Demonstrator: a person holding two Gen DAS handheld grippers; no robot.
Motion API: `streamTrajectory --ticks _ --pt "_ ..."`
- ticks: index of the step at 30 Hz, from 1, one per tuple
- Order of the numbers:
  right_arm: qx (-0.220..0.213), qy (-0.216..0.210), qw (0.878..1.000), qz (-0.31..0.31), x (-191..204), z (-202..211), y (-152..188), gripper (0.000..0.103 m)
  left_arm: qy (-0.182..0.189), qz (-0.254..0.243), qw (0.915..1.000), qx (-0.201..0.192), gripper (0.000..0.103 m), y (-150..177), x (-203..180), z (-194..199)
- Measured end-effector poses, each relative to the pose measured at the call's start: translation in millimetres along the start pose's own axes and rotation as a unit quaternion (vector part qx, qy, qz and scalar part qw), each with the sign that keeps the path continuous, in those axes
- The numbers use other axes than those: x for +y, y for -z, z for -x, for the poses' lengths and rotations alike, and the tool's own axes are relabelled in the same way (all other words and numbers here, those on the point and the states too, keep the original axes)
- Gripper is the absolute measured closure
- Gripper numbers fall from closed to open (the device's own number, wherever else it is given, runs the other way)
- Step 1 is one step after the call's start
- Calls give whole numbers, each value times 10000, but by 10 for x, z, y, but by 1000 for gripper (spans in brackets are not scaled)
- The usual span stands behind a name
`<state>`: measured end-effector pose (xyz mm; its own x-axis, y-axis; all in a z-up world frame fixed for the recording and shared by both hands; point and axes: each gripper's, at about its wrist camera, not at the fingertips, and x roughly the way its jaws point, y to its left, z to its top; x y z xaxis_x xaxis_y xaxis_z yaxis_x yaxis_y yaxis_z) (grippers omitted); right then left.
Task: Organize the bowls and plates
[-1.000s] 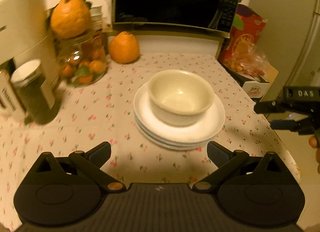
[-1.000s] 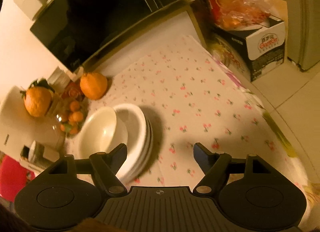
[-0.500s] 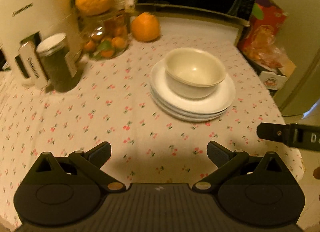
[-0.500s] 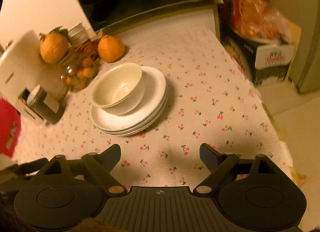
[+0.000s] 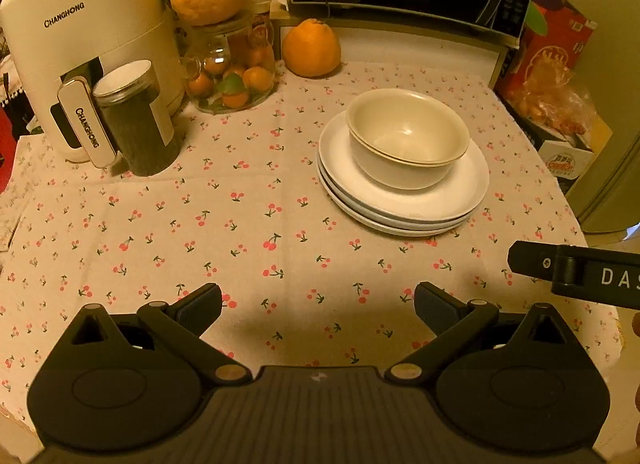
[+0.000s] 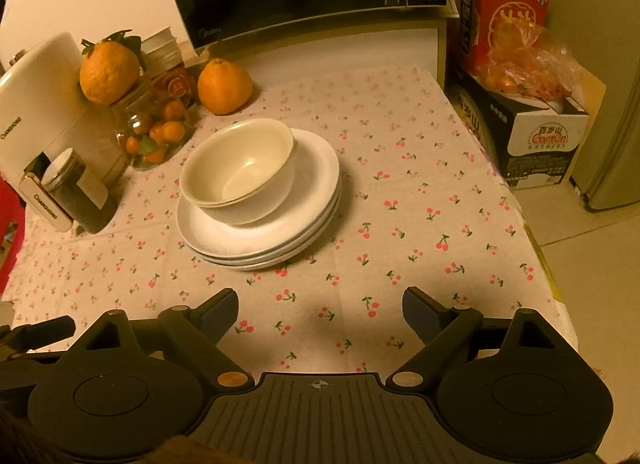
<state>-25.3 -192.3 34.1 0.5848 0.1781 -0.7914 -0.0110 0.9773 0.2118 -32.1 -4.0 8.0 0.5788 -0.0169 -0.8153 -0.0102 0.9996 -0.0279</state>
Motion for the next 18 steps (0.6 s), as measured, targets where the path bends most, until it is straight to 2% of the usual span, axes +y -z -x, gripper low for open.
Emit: streamTrajectory --ticks 18 --pt "68 43 10000 47 10 -35 23 12 -33 -96 9999 -33 0 3 -23 6"
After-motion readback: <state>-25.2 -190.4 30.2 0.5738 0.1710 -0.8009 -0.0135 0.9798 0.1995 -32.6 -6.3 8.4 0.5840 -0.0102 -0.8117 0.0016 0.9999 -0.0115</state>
